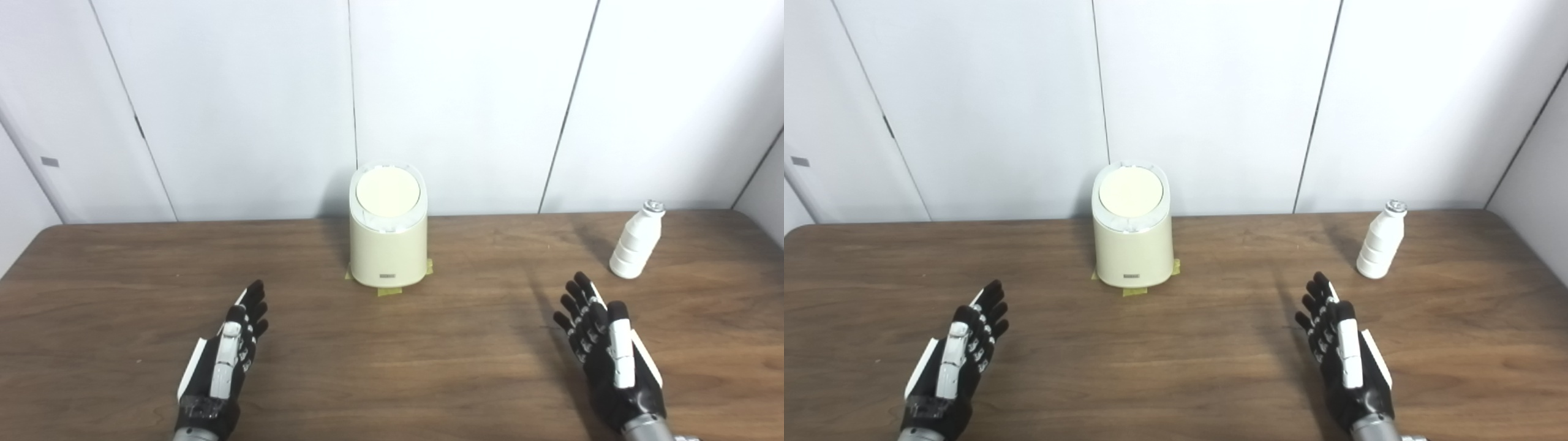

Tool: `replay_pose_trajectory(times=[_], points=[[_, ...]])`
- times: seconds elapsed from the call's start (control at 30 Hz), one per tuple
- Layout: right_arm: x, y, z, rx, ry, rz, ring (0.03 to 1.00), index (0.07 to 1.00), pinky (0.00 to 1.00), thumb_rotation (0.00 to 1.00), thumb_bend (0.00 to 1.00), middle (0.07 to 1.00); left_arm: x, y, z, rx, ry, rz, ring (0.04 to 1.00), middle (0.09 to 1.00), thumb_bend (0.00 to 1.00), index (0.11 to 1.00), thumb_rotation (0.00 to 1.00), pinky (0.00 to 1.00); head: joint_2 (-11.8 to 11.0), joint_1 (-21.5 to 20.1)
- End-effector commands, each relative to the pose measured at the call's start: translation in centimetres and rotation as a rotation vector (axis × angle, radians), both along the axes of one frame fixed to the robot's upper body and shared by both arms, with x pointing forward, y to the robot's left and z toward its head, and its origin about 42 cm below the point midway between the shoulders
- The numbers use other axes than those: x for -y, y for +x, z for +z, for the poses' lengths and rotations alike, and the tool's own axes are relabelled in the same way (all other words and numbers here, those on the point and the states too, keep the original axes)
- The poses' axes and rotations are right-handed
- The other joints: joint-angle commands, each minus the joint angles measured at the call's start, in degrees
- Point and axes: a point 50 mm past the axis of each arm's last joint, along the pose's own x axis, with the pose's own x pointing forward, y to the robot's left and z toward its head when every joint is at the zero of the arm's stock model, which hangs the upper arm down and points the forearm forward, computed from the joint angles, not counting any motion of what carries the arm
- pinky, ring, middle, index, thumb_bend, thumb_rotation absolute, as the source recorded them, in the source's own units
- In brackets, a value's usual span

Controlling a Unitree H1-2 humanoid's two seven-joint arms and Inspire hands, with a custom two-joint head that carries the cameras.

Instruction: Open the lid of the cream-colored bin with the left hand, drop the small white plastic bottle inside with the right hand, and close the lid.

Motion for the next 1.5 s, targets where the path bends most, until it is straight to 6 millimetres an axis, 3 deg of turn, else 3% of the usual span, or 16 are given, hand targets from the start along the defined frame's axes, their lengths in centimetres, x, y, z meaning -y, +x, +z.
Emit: replay_pose_trajectory(times=[0.0, 0.27, 0.43, 0.7, 0.93, 1.03, 1.13, 1.23, 1.37, 1.47], points=[[0.0, 0.4, 1.7, 0.076, -0.014, 0.003, 0.994, 1.0, 0.96, 1.0, 0.68, 1.0, -0.1, -0.4, 1.1, 0.049, 0.027, -0.012, 1.0, 1.0, 0.59, 1.0, 0.98, 1.0, -0.2, -0.1], [0.2, 0.1, 1.5, 0.074, -0.001, 0.013, 0.999, 1.0, 0.96, 1.0, 0.67, 1.0, -0.3, -0.8, 1.5, 0.039, 0.014, 0.011, 1.0, 1.0, 0.61, 1.0, 0.95, 0.99, -2.1, -0.4], [0.2, -0.4, 1.2, 0.071, -0.006, 0.013, 0.998, 1.0, 0.96, 1.0, 0.67, 1.0, -0.8, -0.8, 2.1, 0.066, 0.016, 0.06, 0.996, 1.0, 0.62, 1.0, 0.9, 0.95, -4.6, 0.0], [0.3, -0.6, -0.1, 0.06, -0.003, 0.006, 0.999, 1.0, 0.97, 1.0, 0.65, 1.0, -0.8, 0.9, 3.5, 0.118, 0.053, 0.115, 0.905, 0.939, 0.63, 0.982, 0.57, 0.83, -7.9, 0.8], [0.5, -0.5, -0.5, 0.063, 0.009, 0.006, 1.0, 1.0, 0.97, 1.0, 0.64, 1.0, 0.6, 4.1, 7.7, 0.187, 0.116, 0.115, 0.849, 0.889, 0.76, 0.942, 0.48, 0.78, -8.4, 1.0], [0.6, -0.5, -0.7, 0.066, 0.003, 0.004, 1.0, 1.0, 0.97, 1.0, 0.63, 1.0, 1.4, 5.7, 9.7, 0.208, 0.132, 0.082, 0.881, 0.899, 0.83, 0.949, 0.43, 0.84, -8.8, 1.1], [0.6, -0.5, -0.8, 0.065, 0.005, 0.001, 1.0, 1.0, 0.96, 1.0, 0.64, 1.0, 2.1, 7.3, 11.6, 0.243, 0.219, 0.077, 0.896, 0.902, 0.78, 0.945, 0.42, 0.88, -9.0, 1.1], [0.6, -0.5, -0.8, 0.066, 0.005, 0.004, 1.0, 1.0, 0.97, 1.0, 0.64, 1.0, 2.7, 8.6, 13.1, 0.259, 0.283, 0.071, 0.888, 0.901, 0.78, 0.938, 0.41, 0.86, -8.8, 1.3], [0.6, -0.5, -0.6, 0.066, 0.011, 0.009, 1.0, 1.0, 0.97, 1.0, 0.64, 1.0, 3.6, 10.6, 14.4, 0.266, 0.318, 0.054, 0.887, 0.914, 0.81, 0.94, 0.4, 0.85, -8.8, 1.7], [0.6, -0.5, -0.6, 0.068, 0.008, 0.012, 1.0, 1.0, 0.97, 1.0, 0.63, 1.0, 4.4, 12.3, 15.5, 0.266, 0.364, 0.042, 0.882, 0.912, 0.83, 0.931, 0.35, 0.82, -8.8, 1.8]])
